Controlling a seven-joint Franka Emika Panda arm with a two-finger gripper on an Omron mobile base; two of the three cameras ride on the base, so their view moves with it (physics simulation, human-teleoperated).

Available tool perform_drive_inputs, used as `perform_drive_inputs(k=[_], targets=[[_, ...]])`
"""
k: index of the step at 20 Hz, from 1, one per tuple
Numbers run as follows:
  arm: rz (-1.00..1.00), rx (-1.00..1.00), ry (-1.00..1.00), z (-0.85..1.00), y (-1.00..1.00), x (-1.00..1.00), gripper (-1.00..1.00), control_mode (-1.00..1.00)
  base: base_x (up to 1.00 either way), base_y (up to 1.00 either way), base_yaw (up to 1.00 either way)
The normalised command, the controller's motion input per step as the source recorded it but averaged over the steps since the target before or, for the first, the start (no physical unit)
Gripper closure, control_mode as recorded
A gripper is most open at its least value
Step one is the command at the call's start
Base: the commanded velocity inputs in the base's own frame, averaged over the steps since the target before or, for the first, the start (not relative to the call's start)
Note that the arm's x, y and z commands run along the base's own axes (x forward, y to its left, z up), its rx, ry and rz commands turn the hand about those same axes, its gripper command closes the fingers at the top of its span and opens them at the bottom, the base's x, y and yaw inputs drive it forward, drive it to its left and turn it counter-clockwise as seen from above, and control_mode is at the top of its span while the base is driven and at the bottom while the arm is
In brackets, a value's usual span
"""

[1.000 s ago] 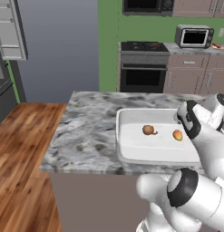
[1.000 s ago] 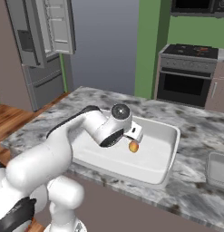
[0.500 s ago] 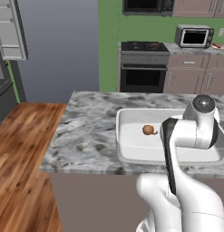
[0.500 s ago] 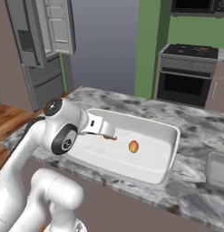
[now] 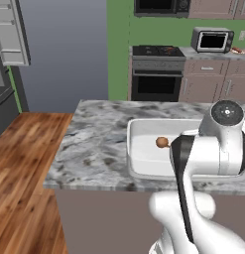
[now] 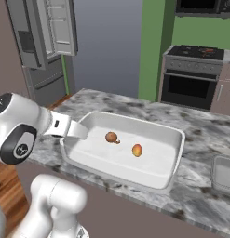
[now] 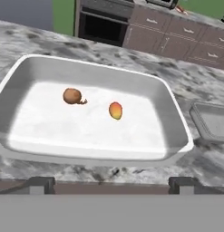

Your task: Place the cold items (mango and onion) from the fridge in one tupperware on the dining counter. Place the warm items (hot dog and kebab skewer) in the stove area in another tupperware.

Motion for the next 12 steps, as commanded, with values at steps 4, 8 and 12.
perform_drive_inputs(k=[4,8,12], targets=[[0.14,0.08,0.18,-0.6,0.03,0.1,-1.0,-1.0,0.0,0.0,0.0],[0.07,0.31,0.09,-1.0,-0.09,0.24,-1.0,-1.0,0.0,0.0,0.0],[0.02,0.16,0.02,-0.54,-0.07,0.06,-1.0,-1.0,0.0,0.0,0.0]])
